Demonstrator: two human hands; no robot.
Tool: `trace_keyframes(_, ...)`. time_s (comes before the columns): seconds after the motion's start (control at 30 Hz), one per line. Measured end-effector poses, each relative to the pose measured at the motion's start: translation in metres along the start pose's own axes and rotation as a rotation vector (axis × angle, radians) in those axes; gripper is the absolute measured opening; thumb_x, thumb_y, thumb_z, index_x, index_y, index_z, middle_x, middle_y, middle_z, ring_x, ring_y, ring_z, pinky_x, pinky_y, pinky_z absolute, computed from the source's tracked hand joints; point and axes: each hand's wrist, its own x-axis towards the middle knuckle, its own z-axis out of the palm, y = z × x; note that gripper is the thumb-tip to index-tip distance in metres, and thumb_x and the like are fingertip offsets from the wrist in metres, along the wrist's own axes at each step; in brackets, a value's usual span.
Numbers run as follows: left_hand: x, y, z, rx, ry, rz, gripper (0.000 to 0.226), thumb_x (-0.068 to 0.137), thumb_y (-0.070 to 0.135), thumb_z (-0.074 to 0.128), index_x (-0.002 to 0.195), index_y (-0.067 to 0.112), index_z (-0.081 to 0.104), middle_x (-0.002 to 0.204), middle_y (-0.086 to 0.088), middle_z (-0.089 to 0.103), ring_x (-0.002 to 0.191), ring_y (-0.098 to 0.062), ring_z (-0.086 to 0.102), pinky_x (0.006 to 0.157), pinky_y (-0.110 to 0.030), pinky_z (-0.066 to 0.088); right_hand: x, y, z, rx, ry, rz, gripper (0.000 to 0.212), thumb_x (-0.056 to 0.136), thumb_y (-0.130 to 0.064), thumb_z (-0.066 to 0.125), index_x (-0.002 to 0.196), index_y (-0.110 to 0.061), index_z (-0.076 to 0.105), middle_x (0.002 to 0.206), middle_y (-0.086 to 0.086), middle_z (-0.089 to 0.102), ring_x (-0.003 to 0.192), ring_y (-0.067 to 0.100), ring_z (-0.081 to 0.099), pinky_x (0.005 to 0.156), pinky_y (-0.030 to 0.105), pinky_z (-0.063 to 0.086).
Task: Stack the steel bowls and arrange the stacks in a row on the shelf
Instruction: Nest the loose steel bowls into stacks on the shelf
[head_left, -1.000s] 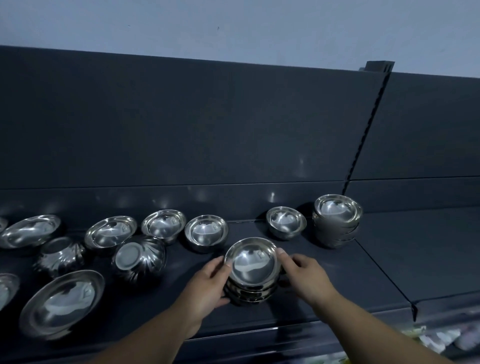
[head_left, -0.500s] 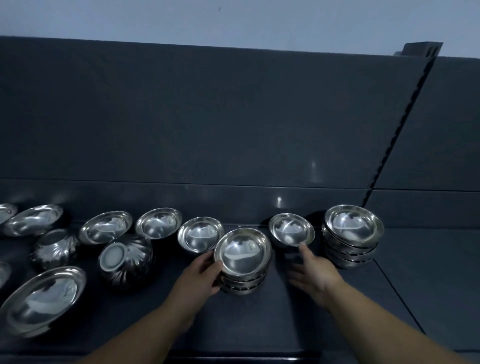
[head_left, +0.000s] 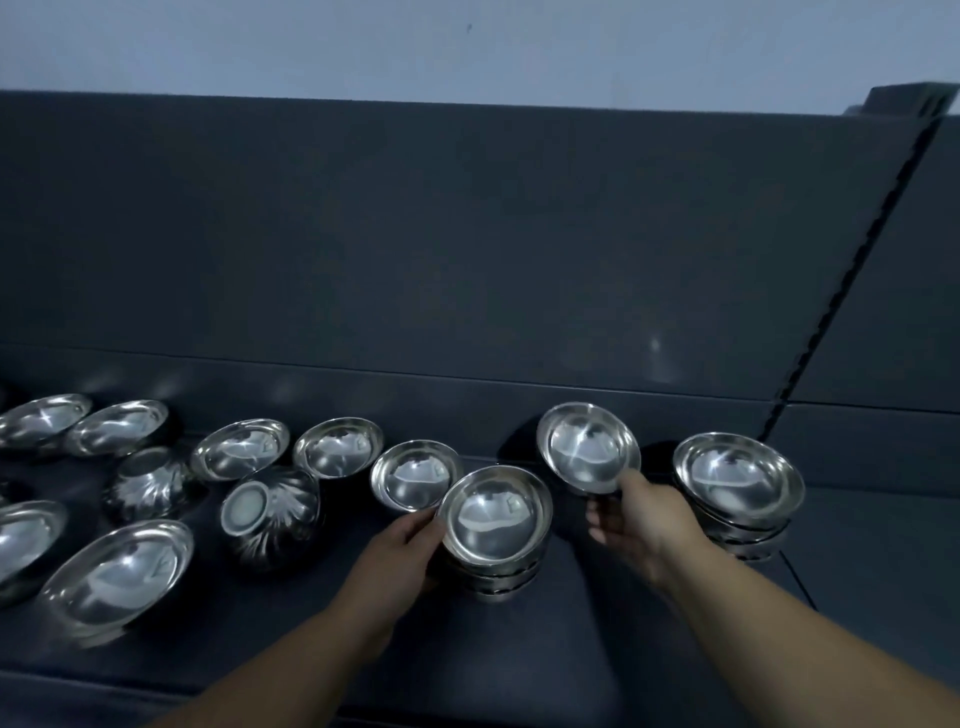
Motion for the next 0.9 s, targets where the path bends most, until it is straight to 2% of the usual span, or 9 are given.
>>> trace_keyframes(0.07, -0.003, 0.002, -0.001, 0.077, -0.051, 0.047, 0.027, 0.093, 0.018, 0.057, 0.107, 0.040, 0.065, 0.114, 0.014, 0.067, 0.106, -0.003, 0.062, 0.077, -0.019, 0.054, -0.014, -0.020, 0.006, -0.030, -0.016, -0.089, 0.032, 0.095, -0.020, 0.044, 0.099, 0.006, 0.062, 0.073, 0.016, 0.064, 0.055, 0.022, 0.060, 0.049, 0.028, 0.052)
trace_keyframes(0.13, -0.004, 0.006, -0.003, 0.060, -0.058, 0.058, 0.021, 0.089, 0.031, 0.056, 0.096, 0.046, 0.068, 0.114, 0.009, 0.066, 0.108, -0.011, 0.062, 0.085, -0.028, 0.055, -0.030, -0.034, 0.014, -0.093, -0.042, -0.165, 0.031, 0.092, -0.021, 0.046, 0.095, 0.006, 0.063, 0.067, 0.016, 0.064, 0.052, 0.022, 0.059, 0.050, 0.029, 0.052)
trace_keyframes(0.2, -0.005, 0.010, -0.004, -0.023, -0.076, 0.027, 0.023, 0.095, 0.045, 0.048, 0.097, 0.036, 0.068, 0.110, 0.004, 0.069, 0.105, -0.016, 0.063, 0.088, -0.036, 0.051, -0.046, -0.040, 0.022, -0.186, -0.077, -0.193, 0.031, 0.089, -0.022, 0.049, 0.091, 0.005, 0.065, 0.064, 0.015, 0.064, 0.050, 0.023, 0.059, 0.050, 0.031, 0.051)
trace_keyframes(0.3, -0.005, 0.014, -0.009, -0.098, -0.116, -0.002, 0.032, 0.098, 0.049, 0.034, 0.100, 0.031, 0.060, 0.105, 0.007, 0.067, 0.101, -0.015, 0.063, 0.091, -0.037, 0.047, -0.064, -0.036, 0.032, -0.400, -0.069, -0.221, 0.029, 0.089, -0.024, 0.053, 0.077, 0.000, 0.064, 0.063, 0.017, 0.065, 0.047, 0.025, 0.060, 0.048, 0.033, 0.055)
trace_keyframes(0.4, -0.003, 0.016, -0.014, -0.134, -0.163, -0.004, 0.029, 0.097, 0.053, 0.034, 0.109, 0.037, 0.054, 0.111, 0.007, 0.058, 0.111, -0.020, 0.058, 0.103, -0.042, 0.043, -0.072, -0.029, 0.041, -0.590, 0.011, -0.313, 0.034, 0.087, -0.028, 0.055, 0.068, -0.001, 0.065, 0.068, 0.018, 0.070, 0.055, 0.029, 0.068, 0.054, 0.041, 0.061)
trace_keyframes(0.47, 0.000, 0.014, -0.014, -0.140, -0.177, 0.000, 0.027, 0.098, 0.050, 0.037, 0.120, 0.038, 0.048, 0.115, 0.006, 0.055, 0.116, -0.023, 0.055, 0.102, -0.040, 0.044, -0.073, -0.024, 0.044, -0.662, 0.048, -0.363, 0.032, 0.084, -0.030, 0.056, 0.068, -0.006, 0.066, 0.067, 0.013, 0.071, 0.059, 0.027, 0.070, 0.058, 0.041, 0.061)
trace_keyframes(0.63, -0.001, 0.005, -0.016, -0.088, -0.222, 0.039, 0.041, 0.098, 0.031, 0.049, 0.138, 0.023, 0.043, 0.117, 0.003, 0.060, 0.107, -0.022, 0.057, 0.095, -0.034, 0.048, -0.066, -0.002, 0.041, -0.660, 0.143, -0.435, 0.032, 0.085, -0.044, 0.053, 0.082, -0.017, 0.069, 0.077, 0.002, 0.073, 0.077, 0.026, 0.071, 0.075, 0.044, 0.059)
trace_keyframes(0.73, 0.001, -0.002, -0.015, -0.044, -0.242, 0.045, 0.047, 0.097, 0.029, 0.052, 0.142, 0.021, 0.040, 0.109, 0.007, 0.062, 0.100, -0.017, 0.061, 0.086, -0.028, 0.052, -0.063, 0.023, 0.029, -0.670, 0.197, -0.419, 0.032, 0.091, -0.048, 0.051, 0.088, -0.020, 0.066, 0.081, 0.000, 0.071, 0.082, 0.024, 0.070, 0.078, 0.035, 0.055)
trace_keyframes(0.9, 0.014, -0.006, 0.026, -0.018, -0.278, 0.020, 0.049, 0.095, 0.029, 0.056, 0.142, 0.023, 0.041, 0.123, 0.000, 0.062, 0.112, -0.016, 0.060, 0.077, -0.019, 0.051, -0.038, 0.057, -0.012, -0.687, 0.029, -0.324, 0.025, 0.095, -0.031, 0.051, 0.116, -0.025, 0.064, 0.104, -0.001, 0.071, 0.100, 0.017, 0.066, 0.094, 0.030, 0.050)
